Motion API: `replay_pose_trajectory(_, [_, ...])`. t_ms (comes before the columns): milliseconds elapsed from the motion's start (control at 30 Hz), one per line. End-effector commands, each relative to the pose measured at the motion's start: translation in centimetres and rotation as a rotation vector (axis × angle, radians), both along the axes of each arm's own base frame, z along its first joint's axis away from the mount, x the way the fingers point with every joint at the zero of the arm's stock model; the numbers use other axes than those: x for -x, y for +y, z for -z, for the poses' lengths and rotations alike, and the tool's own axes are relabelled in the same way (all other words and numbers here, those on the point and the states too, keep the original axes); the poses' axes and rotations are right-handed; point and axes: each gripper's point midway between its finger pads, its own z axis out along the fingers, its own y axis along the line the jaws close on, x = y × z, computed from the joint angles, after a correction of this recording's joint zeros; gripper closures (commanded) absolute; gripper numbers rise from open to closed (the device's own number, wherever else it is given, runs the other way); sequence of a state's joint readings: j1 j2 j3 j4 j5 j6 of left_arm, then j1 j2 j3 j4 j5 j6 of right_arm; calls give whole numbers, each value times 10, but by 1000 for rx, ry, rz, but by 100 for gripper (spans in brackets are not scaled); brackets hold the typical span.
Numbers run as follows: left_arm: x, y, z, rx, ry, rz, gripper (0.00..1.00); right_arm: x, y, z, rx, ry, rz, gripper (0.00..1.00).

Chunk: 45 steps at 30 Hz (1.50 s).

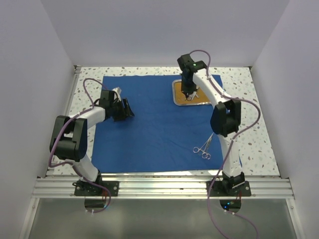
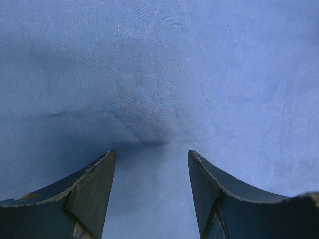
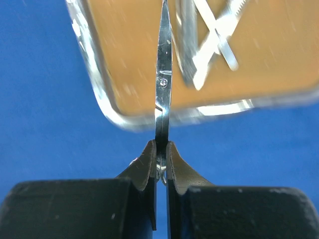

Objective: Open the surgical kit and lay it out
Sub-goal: Pick up the medical item from the container, then place the medical item in the surgical kit.

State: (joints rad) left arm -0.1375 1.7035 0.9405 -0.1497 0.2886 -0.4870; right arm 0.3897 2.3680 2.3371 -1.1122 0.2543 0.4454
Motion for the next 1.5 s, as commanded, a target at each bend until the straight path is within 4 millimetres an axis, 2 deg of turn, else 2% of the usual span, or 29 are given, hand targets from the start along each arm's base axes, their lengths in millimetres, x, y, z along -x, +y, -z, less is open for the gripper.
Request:
replay_pose_trajectory(0, [-16, -2, -12, 26, -56, 3, 36, 37, -21, -51, 1, -40, 23, 100])
replay_pose_trajectory(133, [-30, -4, -11, 11, -47, -8, 37, 89, -37, -56, -27, -18, 73, 100])
replay_pose_trajectory(167, [-32, -5, -10, 4, -38, -8, 37, 112, -45, -35, -5, 48, 85, 100])
replay_pose_trajectory(200, [-43, -7, -19, -4, -61, -12, 37, 126, -49, -49, -28, 17, 97, 100])
replay_pose_trajectory(233, [-45, -13, -14, -12, -47, -1, 37, 136, -51, -46, -42, 17, 126, 100])
replay_pose_trajectory(267, [-46, -16, -14, -16, -37, 4, 37, 159, -59, -29, -29, 65, 142, 100])
replay_pose_trajectory(333, [-57, -28, -22, -15, -62, 11, 37, 178, -63, -35, -70, 31, 186, 100])
replay_pose_trajectory(367, [-61, -31, -26, -15, -75, 13, 37, 196, -71, -20, -54, 70, 202, 100])
replay_pose_trajectory(433, [-72, -43, -37, -21, -107, 21, 37, 211, -75, -22, -84, 51, 247, 100])
replay_pose_trajectory(567, [-92, -67, -60, -17, -159, 53, 37, 249, -73, 10, -153, 119, 311, 100])
replay_pose_trajectory(667, [-95, -89, -60, -21, -163, 91, 37, 269, -67, 29, -189, 146, 341, 100])
replay_pose_trajectory(700, [-102, -96, -72, -18, -192, 96, 37, 272, -64, 33, -199, 148, 344, 100])
replay_pose_trajectory(733, [-102, -107, -70, -18, -189, 114, 37, 275, -64, 36, -203, 155, 343, 100])
replay_pose_trajectory(767, [-110, -117, -83, -8, -223, 124, 37, 284, -64, 44, -198, 182, 341, 100])
replay_pose_trajectory(867, [-117, -139, -84, -9, -226, 152, 37, 297, -61, 61, -191, 219, 336, 100])
replay_pose_trajectory(900, [-125, -148, -99, 5, -261, 158, 37, 298, -60, 64, -195, 215, 331, 100])
replay_pose_trajectory(933, [-126, -157, -92, 5, -246, 165, 37, 304, -63, 71, -183, 230, 334, 100])
replay_pose_trajectory(967, [-135, -164, -106, 19, -279, 166, 37, 305, -64, 74, -180, 232, 330, 100])
replay_pose_trajectory(1033, [-141, -177, -102, 19, -282, 175, 37, 303, -66, 78, -168, 222, 317, 100])
replay_pose_trajectory(1067, [-151, -184, -118, 29, -322, 176, 37, 303, -66, 80, -165, 223, 308, 98])
replay_pose_trajectory(1133, [-159, -194, -112, 22, -322, 182, 37, 301, -68, 79, -149, 224, 290, 75])
replay_pose_trajectory(1167, [-167, -200, -129, 38, -363, 183, 37, 297, -66, 74, -150, 212, 284, 53])
replay_pose_trajectory(1200, [-170, -205, -122, 41, -359, 186, 37, 298, -70, 67, -135, 200, 278, 45])
replay_pose_trajectory(1267, [-177, -211, -130, 63, -393, 185, 37, 288, -69, 46, -145, 149, 266, 27])
replay_pose_trajectory(1300, [-178, -214, -126, 72, -393, 194, 37, 291, -74, 36, -127, 152, 255, 23])
replay_pose_trajectory(1333, [-181, -218, -127, 81, -409, 197, 37, 279, -72, 13, -142, 85, 244, 20])
replay_pose_trajectory(1400, [-180, -232, -123, 83, -419, 212, 36, 277, -75, -9, -128, 60, 218, 18])
replay_pose_trajectory(1433, [-182, -236, -122, 76, -436, 221, 36, 266, -72, -30, -152, 8, 209, 18])
replay_pose_trajectory(1467, [-183, -245, -129, 73, -461, 229, 36, 263, -71, -40, -156, -8, 198, 18])
